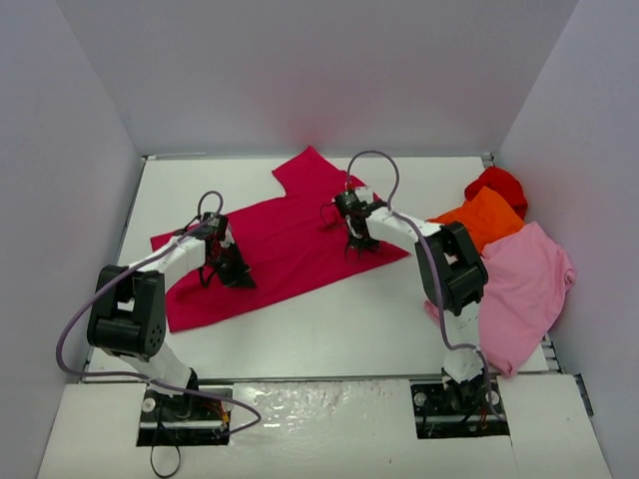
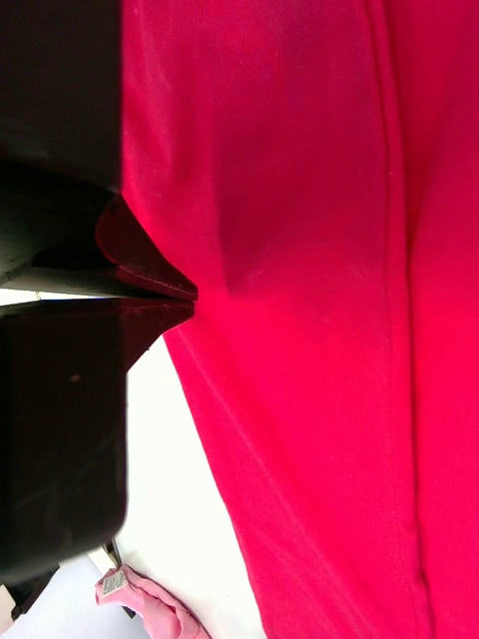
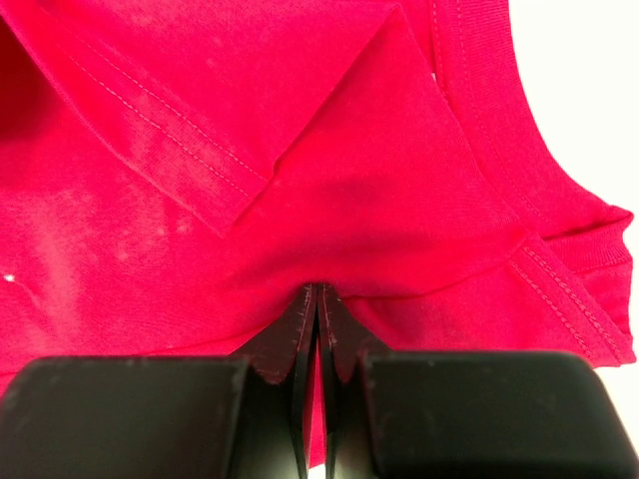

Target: Fold and stack the t-shirts

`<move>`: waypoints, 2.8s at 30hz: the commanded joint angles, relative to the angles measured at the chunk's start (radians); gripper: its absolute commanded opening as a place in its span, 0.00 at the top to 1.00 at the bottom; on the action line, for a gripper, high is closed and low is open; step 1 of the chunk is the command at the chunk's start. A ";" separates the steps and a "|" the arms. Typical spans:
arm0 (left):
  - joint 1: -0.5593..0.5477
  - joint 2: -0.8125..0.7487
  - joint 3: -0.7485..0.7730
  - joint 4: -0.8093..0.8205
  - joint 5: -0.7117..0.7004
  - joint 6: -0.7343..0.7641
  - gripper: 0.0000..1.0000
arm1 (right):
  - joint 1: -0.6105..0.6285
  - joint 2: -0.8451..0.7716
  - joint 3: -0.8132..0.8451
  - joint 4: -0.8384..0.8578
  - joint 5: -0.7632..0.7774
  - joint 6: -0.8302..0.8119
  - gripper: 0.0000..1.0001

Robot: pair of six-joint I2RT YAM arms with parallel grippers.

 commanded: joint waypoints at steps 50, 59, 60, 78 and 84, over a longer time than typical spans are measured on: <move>-0.104 0.115 0.121 -0.104 -0.211 0.044 1.00 | 0.042 -0.352 -0.175 -0.013 0.078 0.108 0.94; -0.112 0.097 0.099 -0.108 -0.216 0.049 1.00 | 0.046 -0.226 -0.187 0.063 -0.036 0.105 0.97; -0.112 0.095 0.098 -0.109 -0.217 0.049 1.00 | 0.047 -0.217 -0.195 0.070 -0.044 0.107 0.98; -0.125 0.131 0.115 -0.117 -0.224 0.072 1.00 | 0.036 -0.101 -0.115 0.083 0.099 0.057 0.99; -0.129 0.149 0.113 -0.105 -0.217 0.079 1.00 | 0.022 -0.061 0.098 0.072 0.253 0.008 0.99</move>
